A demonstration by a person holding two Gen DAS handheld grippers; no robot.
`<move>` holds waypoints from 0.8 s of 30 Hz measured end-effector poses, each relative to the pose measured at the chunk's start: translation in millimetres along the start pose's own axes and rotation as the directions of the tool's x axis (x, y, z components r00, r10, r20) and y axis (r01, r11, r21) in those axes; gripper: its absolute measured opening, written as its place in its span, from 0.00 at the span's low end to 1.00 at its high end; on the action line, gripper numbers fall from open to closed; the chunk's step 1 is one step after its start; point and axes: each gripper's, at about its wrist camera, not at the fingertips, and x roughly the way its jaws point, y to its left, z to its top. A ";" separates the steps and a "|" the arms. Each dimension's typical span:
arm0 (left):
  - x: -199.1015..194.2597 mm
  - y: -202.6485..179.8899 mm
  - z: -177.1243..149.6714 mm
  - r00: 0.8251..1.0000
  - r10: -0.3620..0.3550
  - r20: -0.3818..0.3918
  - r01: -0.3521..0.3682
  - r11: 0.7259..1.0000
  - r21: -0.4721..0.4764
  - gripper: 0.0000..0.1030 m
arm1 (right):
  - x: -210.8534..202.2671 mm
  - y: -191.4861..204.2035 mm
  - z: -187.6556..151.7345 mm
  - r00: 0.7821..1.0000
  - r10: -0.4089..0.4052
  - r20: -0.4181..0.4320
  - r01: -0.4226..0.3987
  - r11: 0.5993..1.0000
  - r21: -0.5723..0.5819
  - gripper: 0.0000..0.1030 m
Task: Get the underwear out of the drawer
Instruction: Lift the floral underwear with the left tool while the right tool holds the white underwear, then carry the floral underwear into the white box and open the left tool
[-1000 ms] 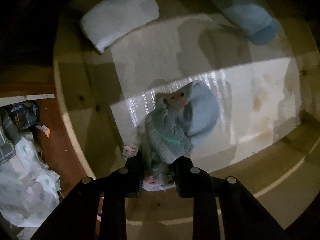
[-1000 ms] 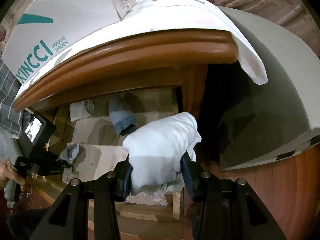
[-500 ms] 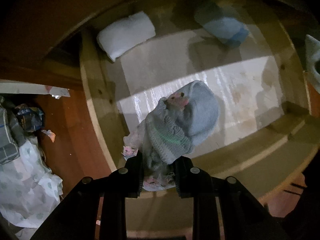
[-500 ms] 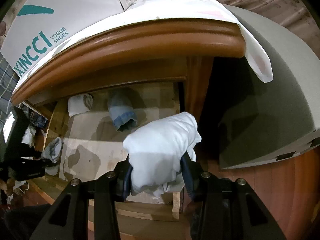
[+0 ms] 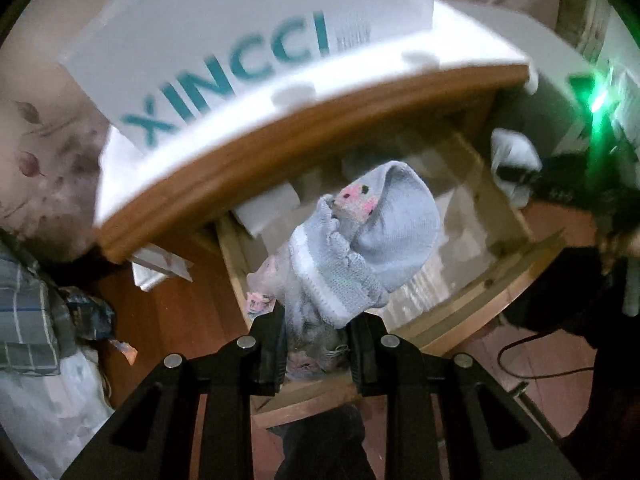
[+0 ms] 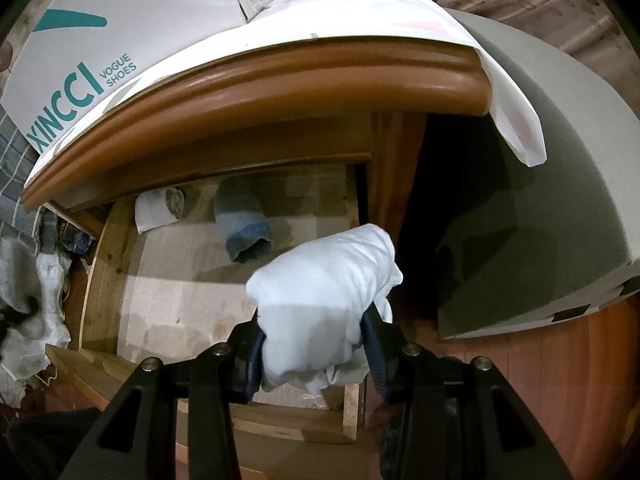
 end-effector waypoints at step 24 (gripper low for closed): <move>-138.4 102.2 133.0 0.938 0.121 0.325 0.012 0.925 -0.380 0.22 | -1.3 -0.2 -0.9 1.000 0.002 0.001 -0.002 1.000 -0.002 0.41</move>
